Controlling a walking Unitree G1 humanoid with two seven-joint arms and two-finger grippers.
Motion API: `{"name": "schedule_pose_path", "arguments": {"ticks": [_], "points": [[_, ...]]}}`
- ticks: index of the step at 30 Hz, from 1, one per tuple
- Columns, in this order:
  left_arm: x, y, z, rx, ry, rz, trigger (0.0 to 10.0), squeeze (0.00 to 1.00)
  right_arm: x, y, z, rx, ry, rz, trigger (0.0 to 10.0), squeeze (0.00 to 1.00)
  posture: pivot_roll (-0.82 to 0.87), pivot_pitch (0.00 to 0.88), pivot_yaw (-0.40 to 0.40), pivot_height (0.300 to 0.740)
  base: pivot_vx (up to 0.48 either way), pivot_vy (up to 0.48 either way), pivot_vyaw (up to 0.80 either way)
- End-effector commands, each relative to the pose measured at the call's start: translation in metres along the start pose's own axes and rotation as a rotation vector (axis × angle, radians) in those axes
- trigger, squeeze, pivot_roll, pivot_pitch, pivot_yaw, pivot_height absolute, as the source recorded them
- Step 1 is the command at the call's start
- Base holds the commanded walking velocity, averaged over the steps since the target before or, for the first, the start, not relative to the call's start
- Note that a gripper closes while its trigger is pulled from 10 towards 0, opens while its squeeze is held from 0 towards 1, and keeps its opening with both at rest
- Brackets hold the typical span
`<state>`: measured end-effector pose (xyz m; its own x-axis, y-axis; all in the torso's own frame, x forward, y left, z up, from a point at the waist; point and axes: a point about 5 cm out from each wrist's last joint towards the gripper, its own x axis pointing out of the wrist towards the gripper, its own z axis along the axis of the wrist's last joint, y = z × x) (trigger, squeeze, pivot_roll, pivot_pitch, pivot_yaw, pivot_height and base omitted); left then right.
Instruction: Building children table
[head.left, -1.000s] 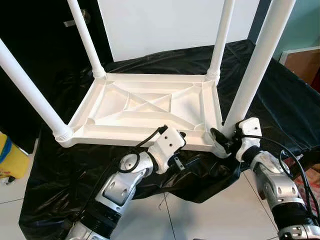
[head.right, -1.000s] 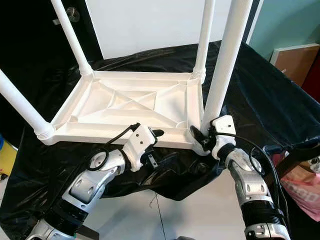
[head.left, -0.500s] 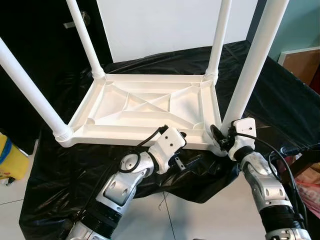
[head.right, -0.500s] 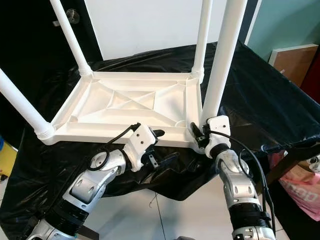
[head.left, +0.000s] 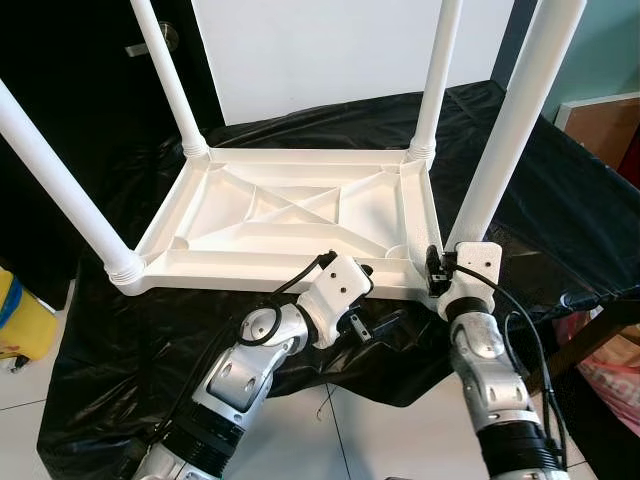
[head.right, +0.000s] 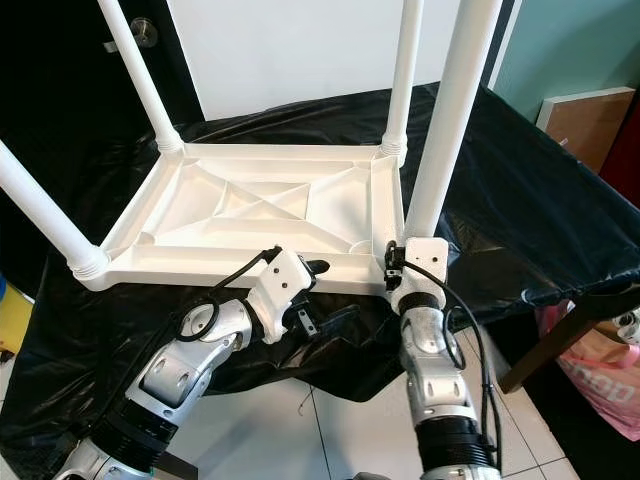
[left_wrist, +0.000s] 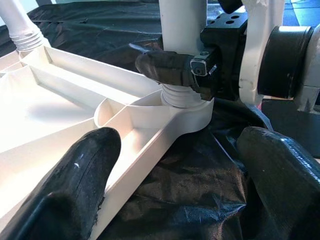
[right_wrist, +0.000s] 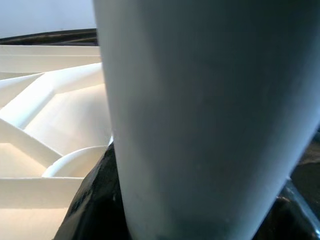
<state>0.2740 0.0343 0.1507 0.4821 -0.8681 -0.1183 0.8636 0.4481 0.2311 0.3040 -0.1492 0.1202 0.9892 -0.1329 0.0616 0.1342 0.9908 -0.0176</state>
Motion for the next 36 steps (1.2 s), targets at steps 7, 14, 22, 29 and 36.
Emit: {"name": "schedule_pose_path", "arguments": {"ticks": [7, 14, 22, 29, 36], "points": [[0.000, -0.001, -0.001, -0.003, 0.012, -0.014, 10.0, 0.00, -0.008, 0.013, -0.013, 0.002, 0.071, 0.028, 10.0, 0.00, -0.19, 0.060, 0.016, 0.740, 0.000, 0.000, 0.00], [0.001, 0.000, -0.001, -0.001, 0.009, -0.006, 10.0, 0.00, -0.007, 0.014, -0.003, 0.009, 0.013, 0.020, 10.0, 0.00, -0.19, 0.050, 0.011, 0.740, 0.000, 0.000, 0.00], [0.001, 0.000, 0.000, 0.001, 0.008, -0.003, 10.0, 0.00, -0.012, 0.001, 0.005, 0.020, -0.048, 0.089, 10.0, 1.00, -0.19, 0.041, 0.006, 0.740, 0.000, 0.000, 0.00], [0.001, 0.000, -0.001, 0.001, 0.007, -0.005, 10.0, 0.00, -0.012, -0.014, 0.007, -0.002, -0.044, 0.358, 10.0, 1.00, -0.20, 0.039, 0.009, 0.740, 0.000, 0.000, 0.00], [0.002, 0.000, -0.001, 0.002, 0.006, -0.011, 10.0, 0.00, -0.010, -0.024, 0.005, -0.053, -0.006, 0.494, 10.0, 0.00, -0.20, 0.037, 0.010, 0.740, 0.000, 0.000, 0.00]]}}
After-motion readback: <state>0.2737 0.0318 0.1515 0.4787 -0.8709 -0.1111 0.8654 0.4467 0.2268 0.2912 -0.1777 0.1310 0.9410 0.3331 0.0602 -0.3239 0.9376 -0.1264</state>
